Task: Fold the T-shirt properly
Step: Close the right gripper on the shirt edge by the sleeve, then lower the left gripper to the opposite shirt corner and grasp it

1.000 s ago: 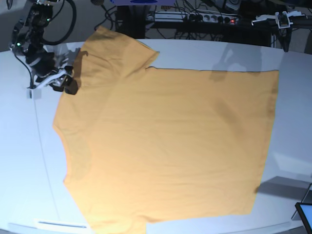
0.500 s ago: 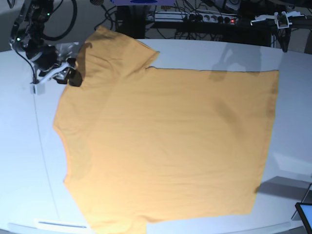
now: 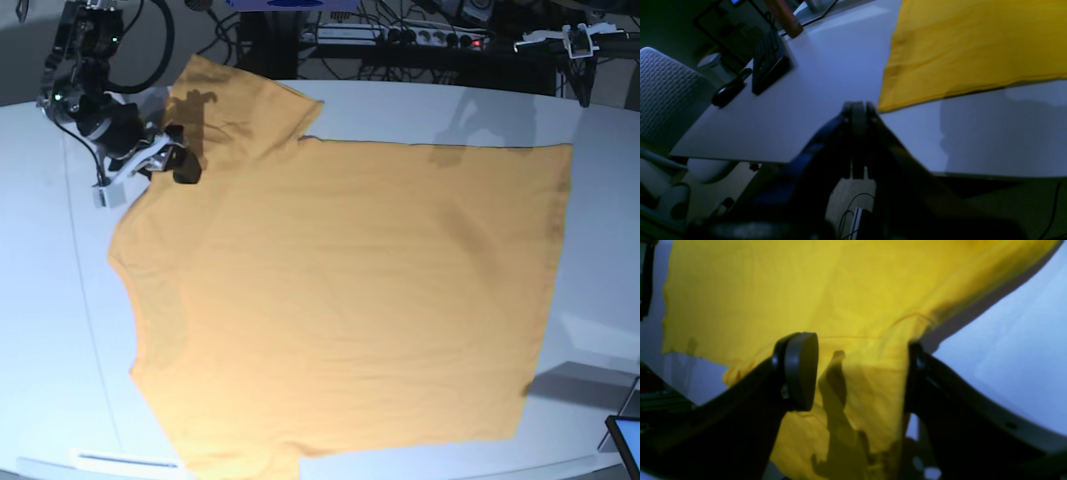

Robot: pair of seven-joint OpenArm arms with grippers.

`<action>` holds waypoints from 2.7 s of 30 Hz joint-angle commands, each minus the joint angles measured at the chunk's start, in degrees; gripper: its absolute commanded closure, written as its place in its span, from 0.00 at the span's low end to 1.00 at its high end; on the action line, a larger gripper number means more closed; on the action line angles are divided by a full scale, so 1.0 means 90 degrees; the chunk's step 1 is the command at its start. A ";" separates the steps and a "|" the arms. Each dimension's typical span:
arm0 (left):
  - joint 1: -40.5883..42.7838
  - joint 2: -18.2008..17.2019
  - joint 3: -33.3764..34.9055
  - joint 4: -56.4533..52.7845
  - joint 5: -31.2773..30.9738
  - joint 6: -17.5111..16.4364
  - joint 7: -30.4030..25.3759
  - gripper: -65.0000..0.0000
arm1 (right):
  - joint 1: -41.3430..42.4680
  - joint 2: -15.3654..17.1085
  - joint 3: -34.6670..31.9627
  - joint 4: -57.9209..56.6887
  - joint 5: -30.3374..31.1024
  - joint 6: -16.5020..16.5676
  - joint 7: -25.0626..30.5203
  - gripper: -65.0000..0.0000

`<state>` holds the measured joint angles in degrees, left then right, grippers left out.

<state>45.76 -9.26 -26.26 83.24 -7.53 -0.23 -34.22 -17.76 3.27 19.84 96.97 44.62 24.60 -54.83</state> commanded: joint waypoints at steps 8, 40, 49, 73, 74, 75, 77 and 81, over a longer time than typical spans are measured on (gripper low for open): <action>0.0078 -0.0061 -0.0047 0.0055 -0.0057 0.0050 -0.0159 1.00 | 0.0064 0.0052 -0.0001 0.0054 -0.0079 -0.0023 -0.0047 0.78; -0.0703 -0.1692 -0.0105 -0.0170 -0.4482 -0.2646 0.4071 0.39 | 0.0015 0.0052 -0.0021 0.0054 -0.0089 -0.0023 -0.0086 1.00; -0.1367 -0.1555 -0.0125 -0.0258 -0.4502 -0.2666 0.5379 0.39 | 0.0015 0.0130 -0.0021 0.0054 -0.0089 -0.0023 -0.0086 1.00; -0.2403 -0.1125 -0.1268 -0.1283 -0.4472 -0.3554 0.7294 0.39 | 0.0044 0.0140 -0.0021 0.0054 -0.0089 -0.0023 -0.0086 1.00; -0.2461 -0.1106 -0.1268 -0.1274 -0.4472 -0.3554 0.7362 0.39 | 0.0044 0.0140 -0.0021 0.0054 -0.0089 -0.0023 -0.0086 1.00; -0.2510 -0.1077 -0.1268 -0.1264 -0.4463 -0.3554 0.7421 0.39 | 0.0044 0.0140 -0.0021 0.0054 -0.0089 -0.0023 -0.0086 1.00; -0.2559 -0.1037 -0.1268 -0.1225 -0.4453 -0.3554 0.7528 0.39 | 0.0044 0.0140 -0.0021 0.0054 -0.0089 -0.0023 -0.0086 1.00; -0.2618 -0.1008 -0.0897 -0.1234 -0.4443 -0.3554 0.7607 0.39 | 0.0044 0.0140 -0.0021 0.0054 -0.0089 -0.0023 -0.0086 1.00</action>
<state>21.71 -18.70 -35.29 72.44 -50.02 -32.93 28.60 -17.76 3.97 19.57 96.68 43.09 23.99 -56.29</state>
